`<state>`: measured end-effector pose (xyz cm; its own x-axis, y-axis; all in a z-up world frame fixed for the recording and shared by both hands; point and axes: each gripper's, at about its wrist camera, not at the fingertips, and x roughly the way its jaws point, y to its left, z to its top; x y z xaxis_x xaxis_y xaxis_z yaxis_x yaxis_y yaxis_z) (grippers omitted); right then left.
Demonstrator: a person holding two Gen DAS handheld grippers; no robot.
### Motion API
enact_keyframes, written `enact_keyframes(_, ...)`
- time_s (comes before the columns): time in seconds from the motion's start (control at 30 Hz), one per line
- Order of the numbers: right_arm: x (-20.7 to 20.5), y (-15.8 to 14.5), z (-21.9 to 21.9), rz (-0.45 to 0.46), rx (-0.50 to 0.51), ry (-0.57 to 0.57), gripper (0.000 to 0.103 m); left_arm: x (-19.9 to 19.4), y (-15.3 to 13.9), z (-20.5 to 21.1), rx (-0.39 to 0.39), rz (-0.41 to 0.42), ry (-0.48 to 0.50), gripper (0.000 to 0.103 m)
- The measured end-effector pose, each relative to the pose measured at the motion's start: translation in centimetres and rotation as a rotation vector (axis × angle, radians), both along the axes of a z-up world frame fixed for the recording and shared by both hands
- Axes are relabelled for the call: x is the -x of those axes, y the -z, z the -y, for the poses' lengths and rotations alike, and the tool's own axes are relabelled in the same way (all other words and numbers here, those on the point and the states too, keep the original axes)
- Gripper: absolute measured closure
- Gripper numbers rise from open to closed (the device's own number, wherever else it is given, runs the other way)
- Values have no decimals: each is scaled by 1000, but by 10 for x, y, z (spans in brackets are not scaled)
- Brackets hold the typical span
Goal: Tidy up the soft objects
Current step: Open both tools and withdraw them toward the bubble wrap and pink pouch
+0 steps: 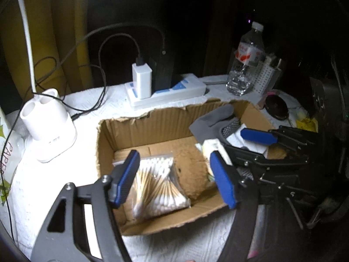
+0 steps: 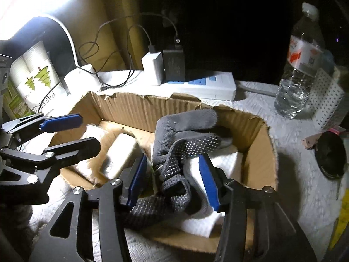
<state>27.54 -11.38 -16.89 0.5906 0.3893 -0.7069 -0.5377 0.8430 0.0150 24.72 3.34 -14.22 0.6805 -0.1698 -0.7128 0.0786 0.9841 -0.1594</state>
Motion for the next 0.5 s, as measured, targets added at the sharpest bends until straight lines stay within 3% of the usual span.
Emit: enact_keyframes(0.5,50,-30,9,55,-21,-2,50,52,-30,-1,-2,51,-12,34)
